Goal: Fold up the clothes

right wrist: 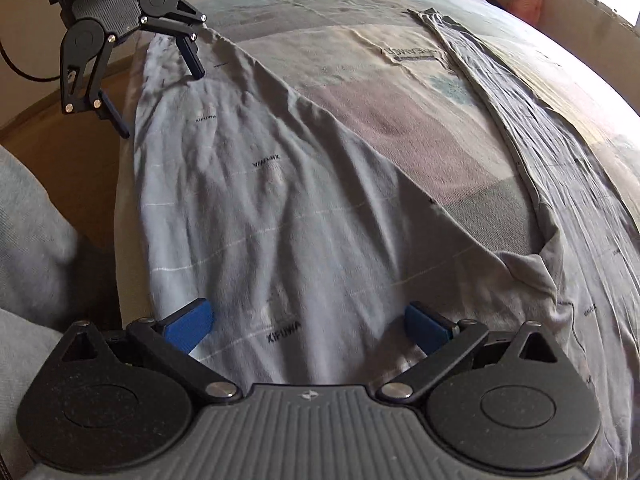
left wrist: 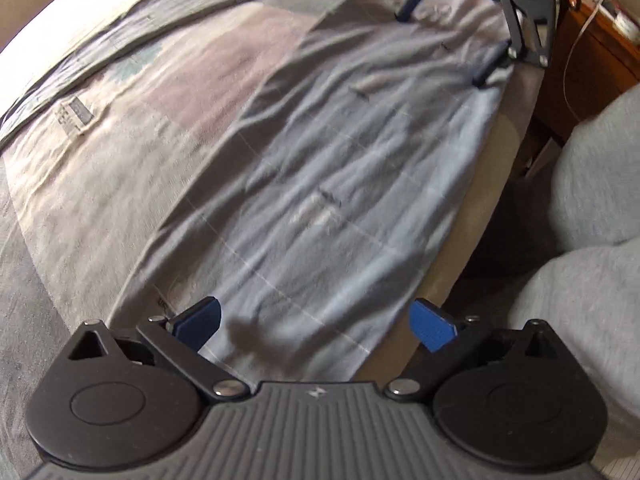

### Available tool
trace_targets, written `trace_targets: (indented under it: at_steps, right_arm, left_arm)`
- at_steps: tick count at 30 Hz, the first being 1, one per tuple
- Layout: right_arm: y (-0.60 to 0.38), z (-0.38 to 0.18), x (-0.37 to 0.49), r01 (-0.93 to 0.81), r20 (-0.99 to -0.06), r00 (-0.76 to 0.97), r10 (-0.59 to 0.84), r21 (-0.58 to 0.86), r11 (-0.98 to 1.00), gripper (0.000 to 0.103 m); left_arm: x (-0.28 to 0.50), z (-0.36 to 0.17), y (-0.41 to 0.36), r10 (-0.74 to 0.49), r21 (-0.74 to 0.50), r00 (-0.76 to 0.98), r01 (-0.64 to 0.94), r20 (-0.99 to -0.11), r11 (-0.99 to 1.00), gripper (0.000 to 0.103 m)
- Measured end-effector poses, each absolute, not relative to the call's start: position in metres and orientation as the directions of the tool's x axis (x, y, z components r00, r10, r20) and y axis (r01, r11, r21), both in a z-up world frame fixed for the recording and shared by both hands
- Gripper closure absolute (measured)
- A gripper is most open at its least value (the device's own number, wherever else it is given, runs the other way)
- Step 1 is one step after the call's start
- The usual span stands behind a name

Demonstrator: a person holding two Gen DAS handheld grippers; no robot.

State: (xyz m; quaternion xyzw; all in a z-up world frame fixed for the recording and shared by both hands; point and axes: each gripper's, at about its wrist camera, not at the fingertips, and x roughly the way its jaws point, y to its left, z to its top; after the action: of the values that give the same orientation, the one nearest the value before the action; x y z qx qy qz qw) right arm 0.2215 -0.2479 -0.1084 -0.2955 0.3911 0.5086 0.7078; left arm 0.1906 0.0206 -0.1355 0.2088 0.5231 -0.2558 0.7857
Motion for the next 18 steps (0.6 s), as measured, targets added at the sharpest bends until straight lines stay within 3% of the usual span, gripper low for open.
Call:
trace_targets:
  at_steps: [12,18]
  right_arm:
    - [-0.235,-0.115,0.227,-0.975,-0.807,0.142,0.573,-0.013,0.223,0.000]
    - [-0.235,-0.112,0.228,-0.973,-0.824,0.143,0.548,-0.015,0.232,0.000]
  left_arm:
    - [0.184,-0.138,0.046,-0.155,0.065,0.333,0.566,-0.930,0.822,0.001]
    - [0.176,-0.139,0.067,-0.119,0.068,0.315,0.524,-0.942,0.849,0.001]
